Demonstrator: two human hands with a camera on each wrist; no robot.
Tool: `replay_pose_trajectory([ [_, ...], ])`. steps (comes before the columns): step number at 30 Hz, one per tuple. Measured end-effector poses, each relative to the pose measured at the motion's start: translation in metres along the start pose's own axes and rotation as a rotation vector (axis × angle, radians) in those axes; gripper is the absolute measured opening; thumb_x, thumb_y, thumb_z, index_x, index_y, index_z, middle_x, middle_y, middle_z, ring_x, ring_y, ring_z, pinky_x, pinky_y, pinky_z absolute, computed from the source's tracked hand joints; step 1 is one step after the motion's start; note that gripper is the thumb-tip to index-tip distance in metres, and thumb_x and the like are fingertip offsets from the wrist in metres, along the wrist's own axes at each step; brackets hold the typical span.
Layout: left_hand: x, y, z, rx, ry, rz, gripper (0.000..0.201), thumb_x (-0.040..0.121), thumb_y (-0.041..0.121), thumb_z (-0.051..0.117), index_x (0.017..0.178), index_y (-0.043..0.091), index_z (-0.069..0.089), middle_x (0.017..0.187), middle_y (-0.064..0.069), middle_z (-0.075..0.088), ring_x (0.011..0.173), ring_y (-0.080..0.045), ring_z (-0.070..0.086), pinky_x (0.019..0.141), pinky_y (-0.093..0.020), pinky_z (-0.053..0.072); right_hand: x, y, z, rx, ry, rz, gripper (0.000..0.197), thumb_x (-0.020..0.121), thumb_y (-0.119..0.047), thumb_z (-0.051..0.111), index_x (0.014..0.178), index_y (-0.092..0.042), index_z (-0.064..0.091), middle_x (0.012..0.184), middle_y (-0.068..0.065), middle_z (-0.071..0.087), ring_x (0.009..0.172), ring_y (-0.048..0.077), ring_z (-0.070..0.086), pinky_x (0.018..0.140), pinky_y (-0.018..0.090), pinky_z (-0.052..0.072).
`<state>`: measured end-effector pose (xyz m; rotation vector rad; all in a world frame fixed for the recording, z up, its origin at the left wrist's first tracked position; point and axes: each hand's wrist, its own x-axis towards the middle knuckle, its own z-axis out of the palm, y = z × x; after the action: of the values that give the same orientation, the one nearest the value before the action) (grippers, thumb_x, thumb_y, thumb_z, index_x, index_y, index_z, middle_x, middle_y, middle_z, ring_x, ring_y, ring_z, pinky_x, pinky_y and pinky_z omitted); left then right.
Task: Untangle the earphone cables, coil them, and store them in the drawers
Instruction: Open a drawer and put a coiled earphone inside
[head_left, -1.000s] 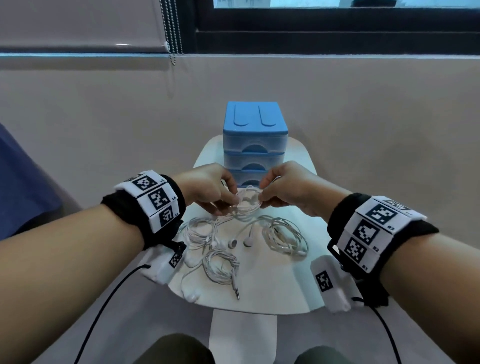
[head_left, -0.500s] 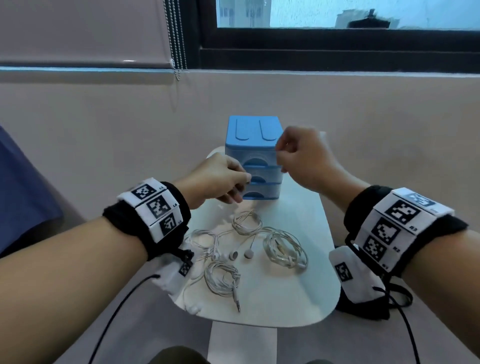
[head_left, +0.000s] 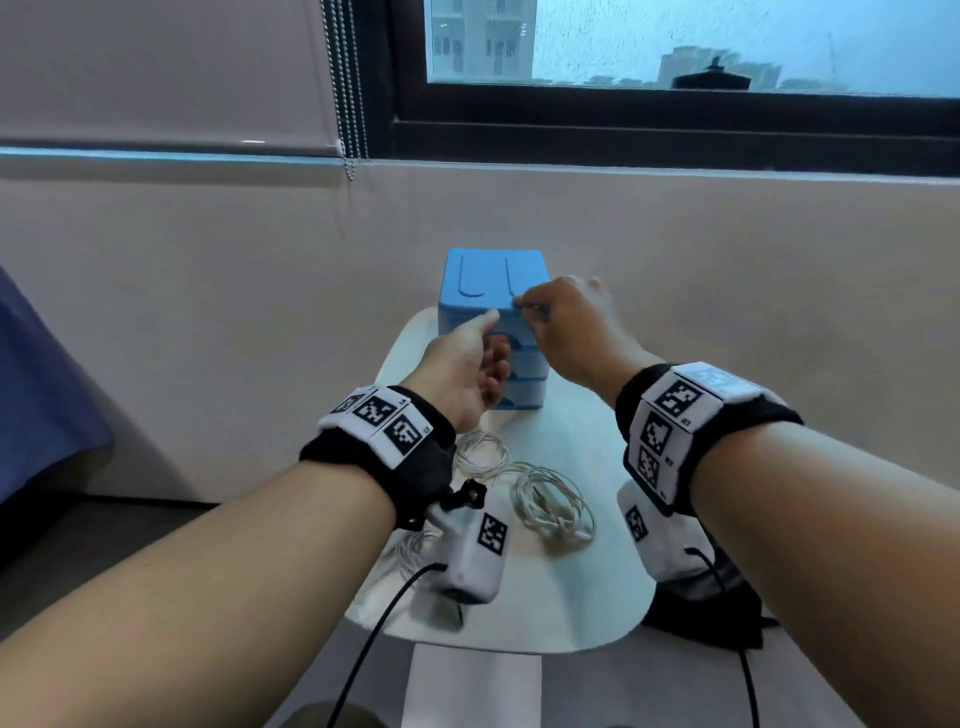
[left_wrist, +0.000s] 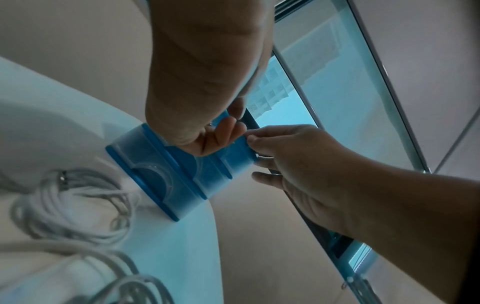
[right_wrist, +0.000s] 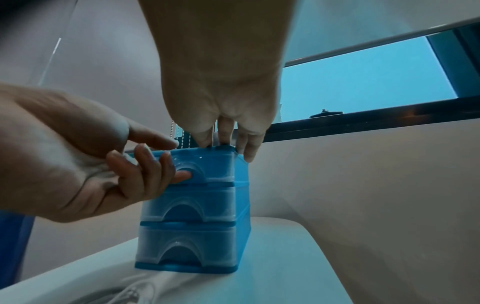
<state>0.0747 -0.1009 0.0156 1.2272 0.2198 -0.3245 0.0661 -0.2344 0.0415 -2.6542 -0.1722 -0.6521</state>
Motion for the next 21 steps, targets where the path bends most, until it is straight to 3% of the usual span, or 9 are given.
replay_pose_trajectory([
  [2, 0.003, -0.001, 0.004, -0.084, 0.033, 0.015, 0.025, 0.1, 0.037, 0.065, 0.099, 0.012, 0.063, 0.067, 0.005, 0.056, 0.038, -0.005, 0.044, 0.036, -0.016, 0.03, 0.005, 0.004, 0.0, 0.027, 0.013, 0.021, 0.026, 0.1, -0.017, 0.057, 0.113, -0.02, 0.079, 0.111, 0.013, 0.074, 0.11, 0.034, 0.06, 0.095, 0.039, 0.052],
  [7, 0.011, -0.011, 0.012, -0.195, 0.1, 0.048, 0.025, 0.099, 0.036, 0.067, 0.085, 0.015, 0.063, 0.065, 0.006, 0.051, 0.043, -0.005, 0.035, 0.036, -0.017, 0.026, 0.011, 0.006, 0.003, 0.082, 0.064, 0.06, 0.019, 0.096, -0.015, 0.067, 0.109, -0.019, 0.081, 0.105, 0.01, 0.076, 0.103, 0.028, 0.066, 0.096, 0.037, 0.054],
  [12, 0.013, -0.022, 0.018, -0.239, 0.192, 0.091, 0.033, 0.095, 0.044, 0.071, 0.08, 0.014, 0.066, 0.057, 0.006, 0.043, 0.04, -0.008, 0.03, 0.035, -0.017, 0.024, 0.017, 0.005, 0.002, 0.11, 0.075, 0.09, 0.012, 0.093, -0.013, 0.072, 0.098, -0.014, 0.083, 0.097, 0.01, 0.076, 0.089, 0.028, 0.07, 0.088, 0.039, 0.059],
  [16, 0.004, -0.026, 0.019, -0.23, 0.221, 0.124, 0.032, 0.095, 0.042, 0.071, 0.084, 0.012, 0.07, 0.055, 0.005, 0.044, 0.037, -0.009, 0.031, 0.037, -0.017, 0.025, 0.017, 0.006, 0.003, 0.143, 0.078, 0.132, 0.018, 0.092, -0.011, 0.066, 0.087, -0.014, 0.083, 0.092, 0.008, 0.076, 0.08, 0.023, 0.069, 0.079, 0.037, 0.062],
  [18, -0.006, -0.026, 0.011, -0.169, 0.178, 0.151, 0.031, 0.096, 0.039, 0.071, 0.086, 0.009, 0.072, 0.057, 0.005, 0.05, 0.039, -0.008, 0.033, 0.037, -0.018, 0.026, 0.018, 0.005, 0.001, 0.149, 0.062, 0.176, 0.025, 0.09, -0.01, 0.062, 0.07, -0.003, 0.076, 0.072, 0.009, 0.07, 0.059, 0.021, 0.056, 0.061, 0.04, 0.06],
  [21, -0.025, -0.021, -0.012, 0.186, 0.152, 0.288, 0.037, 0.096, 0.038, 0.071, 0.077, 0.007, 0.071, 0.048, 0.007, 0.05, 0.039, -0.01, 0.036, 0.04, -0.02, 0.028, 0.02, 0.001, -0.001, 0.143, 0.03, 0.226, 0.034, 0.089, -0.011, 0.06, 0.059, 0.003, 0.058, 0.058, 0.005, 0.045, 0.054, 0.022, 0.033, 0.049, 0.034, 0.044],
])
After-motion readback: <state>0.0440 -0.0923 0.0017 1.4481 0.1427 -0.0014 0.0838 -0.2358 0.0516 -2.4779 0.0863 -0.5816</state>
